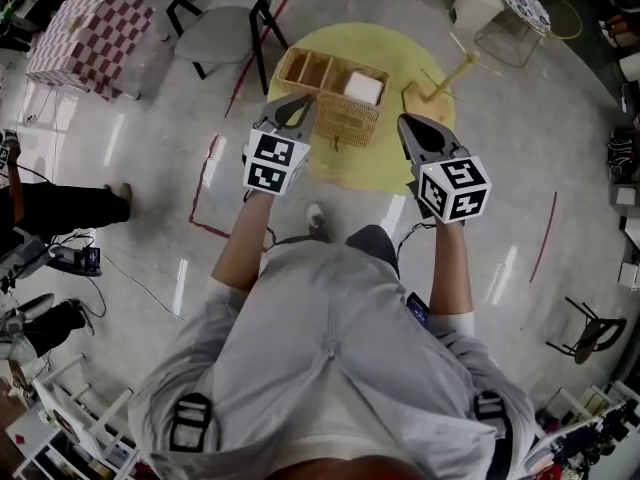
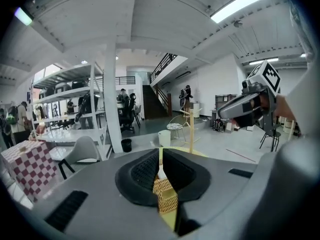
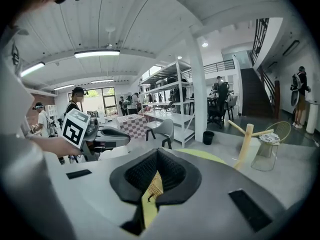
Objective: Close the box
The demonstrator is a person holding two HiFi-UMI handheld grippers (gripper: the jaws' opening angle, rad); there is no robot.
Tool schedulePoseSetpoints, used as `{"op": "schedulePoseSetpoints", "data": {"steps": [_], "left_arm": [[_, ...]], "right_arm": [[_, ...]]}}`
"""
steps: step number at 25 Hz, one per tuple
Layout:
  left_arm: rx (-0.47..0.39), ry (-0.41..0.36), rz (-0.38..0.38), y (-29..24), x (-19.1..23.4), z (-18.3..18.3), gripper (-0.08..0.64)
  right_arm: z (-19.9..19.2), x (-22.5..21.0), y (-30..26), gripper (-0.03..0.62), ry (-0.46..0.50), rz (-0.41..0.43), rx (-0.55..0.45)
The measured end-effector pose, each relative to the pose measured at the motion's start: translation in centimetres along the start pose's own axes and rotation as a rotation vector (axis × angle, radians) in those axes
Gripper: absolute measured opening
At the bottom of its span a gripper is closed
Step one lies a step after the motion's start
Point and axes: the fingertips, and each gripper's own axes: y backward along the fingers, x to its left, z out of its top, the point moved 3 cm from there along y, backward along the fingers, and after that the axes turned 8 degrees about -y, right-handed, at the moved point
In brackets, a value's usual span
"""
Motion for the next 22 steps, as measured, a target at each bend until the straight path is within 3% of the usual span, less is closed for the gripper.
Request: {"op": "schedulePoseSetpoints", "data": {"steps": [11,15,22], "left_arm": [[0.127,0.207,-0.018,-7.0,-2.3,-7.1,0.067],[0.215,0.258,-0.025,-8.1,-3.4,-11.2,0.084],[0.366,0.322,-0.079,-10.8,-6.5,-17.7,0.13]], "right_arm": [[-2.8,-6.4,-5.5,0.023,0.037,0.046,0.146],[-4.1,-7.0,-7.5,0.023,0.074,0.031,0.18],[-6.7,-9.4,-8.7,0.023,0.06,-0.001,0.236]]}}
